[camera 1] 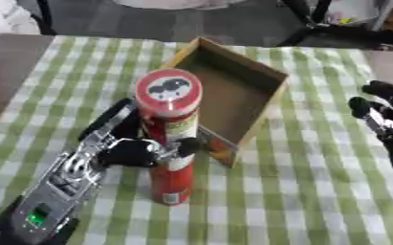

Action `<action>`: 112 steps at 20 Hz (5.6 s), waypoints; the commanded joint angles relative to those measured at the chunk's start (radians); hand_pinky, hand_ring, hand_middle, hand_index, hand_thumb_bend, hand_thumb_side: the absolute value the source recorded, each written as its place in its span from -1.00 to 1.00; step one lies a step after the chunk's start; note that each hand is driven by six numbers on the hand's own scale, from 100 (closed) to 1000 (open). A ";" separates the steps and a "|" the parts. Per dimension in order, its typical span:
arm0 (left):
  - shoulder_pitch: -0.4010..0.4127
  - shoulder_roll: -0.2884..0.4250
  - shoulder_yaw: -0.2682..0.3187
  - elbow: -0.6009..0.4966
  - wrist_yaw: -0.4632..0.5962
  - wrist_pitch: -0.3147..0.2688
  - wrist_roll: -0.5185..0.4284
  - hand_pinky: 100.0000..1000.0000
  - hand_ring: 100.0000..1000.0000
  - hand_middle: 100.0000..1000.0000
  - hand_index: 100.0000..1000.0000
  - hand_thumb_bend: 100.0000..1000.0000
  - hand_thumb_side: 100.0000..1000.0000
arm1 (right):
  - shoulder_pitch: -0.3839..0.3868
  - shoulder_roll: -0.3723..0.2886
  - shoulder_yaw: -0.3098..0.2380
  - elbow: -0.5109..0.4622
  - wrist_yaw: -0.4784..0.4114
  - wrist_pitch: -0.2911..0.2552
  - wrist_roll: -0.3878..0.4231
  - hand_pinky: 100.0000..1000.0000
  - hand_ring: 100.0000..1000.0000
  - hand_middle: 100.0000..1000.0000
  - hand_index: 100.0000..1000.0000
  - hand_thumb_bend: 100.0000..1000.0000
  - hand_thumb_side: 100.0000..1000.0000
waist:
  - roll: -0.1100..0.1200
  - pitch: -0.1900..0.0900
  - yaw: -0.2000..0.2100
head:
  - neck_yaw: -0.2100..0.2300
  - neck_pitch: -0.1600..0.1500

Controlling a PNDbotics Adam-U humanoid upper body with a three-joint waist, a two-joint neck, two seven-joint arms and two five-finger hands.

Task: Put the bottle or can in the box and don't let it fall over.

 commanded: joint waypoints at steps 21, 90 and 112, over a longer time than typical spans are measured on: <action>-0.010 -0.012 -0.011 -0.015 0.141 0.044 0.016 -0.66 -0.30 -0.56 -0.37 -1.00 -1.00 | -0.002 -0.001 -0.009 -0.002 0.001 0.002 -0.002 0.47 0.41 0.52 0.51 0.10 -0.69 | 0.001 -0.010 0.000 | 0.005 -0.014; -0.485 0.156 0.262 0.365 -0.196 -0.208 0.217 0.63 1.00 0.56 0.70 0.33 -0.42 | -0.136 0.013 0.059 -0.121 0.015 0.014 0.081 0.48 0.41 0.52 0.51 0.13 -0.69 | 0.013 0.171 -0.215 | 0.095 -0.187; -0.203 0.410 0.344 0.006 -0.008 -0.118 0.250 0.54 0.94 0.54 0.65 0.14 -0.49 | -0.112 -0.025 0.024 -0.121 0.013 -0.013 0.050 0.48 0.41 0.52 0.52 0.16 -0.66 | -0.014 0.122 -0.129 | 0.036 -0.156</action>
